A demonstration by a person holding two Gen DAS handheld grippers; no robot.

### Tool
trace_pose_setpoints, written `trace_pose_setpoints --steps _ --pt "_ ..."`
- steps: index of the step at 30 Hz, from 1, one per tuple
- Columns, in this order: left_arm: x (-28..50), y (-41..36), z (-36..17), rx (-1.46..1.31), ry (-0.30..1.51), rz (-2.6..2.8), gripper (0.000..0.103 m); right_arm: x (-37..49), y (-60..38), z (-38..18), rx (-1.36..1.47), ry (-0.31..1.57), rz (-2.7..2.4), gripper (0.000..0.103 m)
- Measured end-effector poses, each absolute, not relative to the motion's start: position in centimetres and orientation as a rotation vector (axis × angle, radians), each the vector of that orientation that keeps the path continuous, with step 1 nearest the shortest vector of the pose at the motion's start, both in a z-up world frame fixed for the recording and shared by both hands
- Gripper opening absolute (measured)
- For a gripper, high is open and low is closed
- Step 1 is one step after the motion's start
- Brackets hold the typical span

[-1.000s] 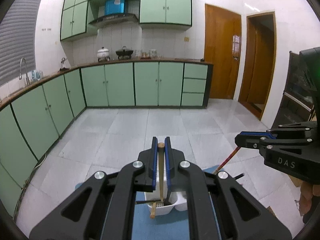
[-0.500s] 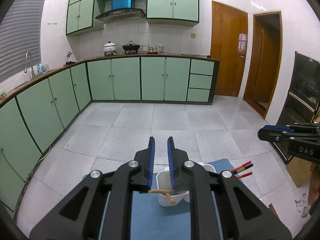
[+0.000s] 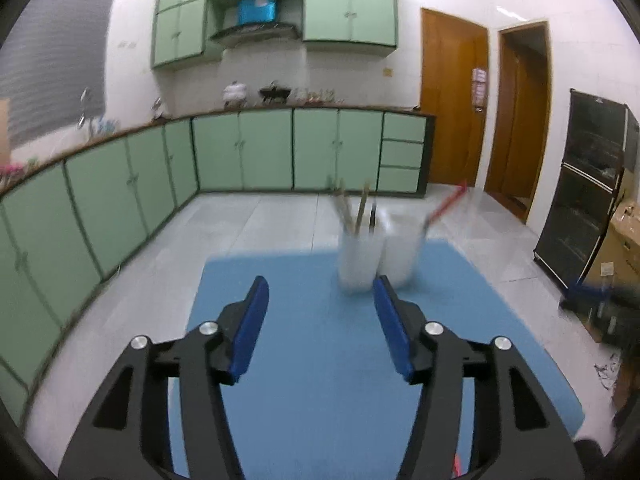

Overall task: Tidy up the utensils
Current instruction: 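Move both tools back over the last two red-patterned chopsticks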

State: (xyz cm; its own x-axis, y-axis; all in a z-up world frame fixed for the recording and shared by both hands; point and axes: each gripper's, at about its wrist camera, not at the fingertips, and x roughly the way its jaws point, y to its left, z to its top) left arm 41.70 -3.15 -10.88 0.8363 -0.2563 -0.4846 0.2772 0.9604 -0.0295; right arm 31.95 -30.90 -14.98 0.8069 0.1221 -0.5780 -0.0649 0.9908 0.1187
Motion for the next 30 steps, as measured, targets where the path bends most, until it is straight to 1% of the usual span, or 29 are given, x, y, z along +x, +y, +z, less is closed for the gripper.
trace_pose_setpoints --steps 3,4,6,8,15,24,27,29,30 --pt "38.0 -1.4 -14.0 0.023 0.545 -0.252 0.058 26.9 -28.1 -21.8 0.116 0.709 0.087 0.041" --pt "36.6 -0.8 -15.0 0.014 0.558 -0.242 0.06 25.6 -27.2 -23.2 0.117 0.728 0.087 0.041" --pt "34.3 0.0 -16.5 0.001 0.58 -0.226 0.061 23.6 -25.2 -25.5 0.105 0.76 0.105 0.041" --pt "32.6 0.4 -17.3 0.003 0.58 -0.211 0.063 22.1 -23.3 -26.6 0.087 0.764 0.125 0.041" --pt "29.7 0.7 -17.8 -0.036 0.581 -0.211 0.064 21.4 -19.9 -27.5 0.021 0.752 0.156 0.041" --pt "29.2 0.2 -18.3 -0.029 0.595 -0.232 0.065 22.8 -19.8 -27.4 0.022 0.728 0.114 0.041" --pt "29.5 0.0 -18.6 -0.039 0.606 -0.232 0.065 23.2 -20.5 -27.3 0.021 0.728 0.093 0.037" --pt "29.5 -0.3 -19.1 -0.042 0.615 -0.236 0.065 23.5 -21.1 -27.3 0.031 0.731 0.081 0.025" --pt "29.5 -0.6 -19.3 -0.039 0.618 -0.24 0.065 23.5 -21.5 -27.3 0.038 0.734 0.073 0.021"
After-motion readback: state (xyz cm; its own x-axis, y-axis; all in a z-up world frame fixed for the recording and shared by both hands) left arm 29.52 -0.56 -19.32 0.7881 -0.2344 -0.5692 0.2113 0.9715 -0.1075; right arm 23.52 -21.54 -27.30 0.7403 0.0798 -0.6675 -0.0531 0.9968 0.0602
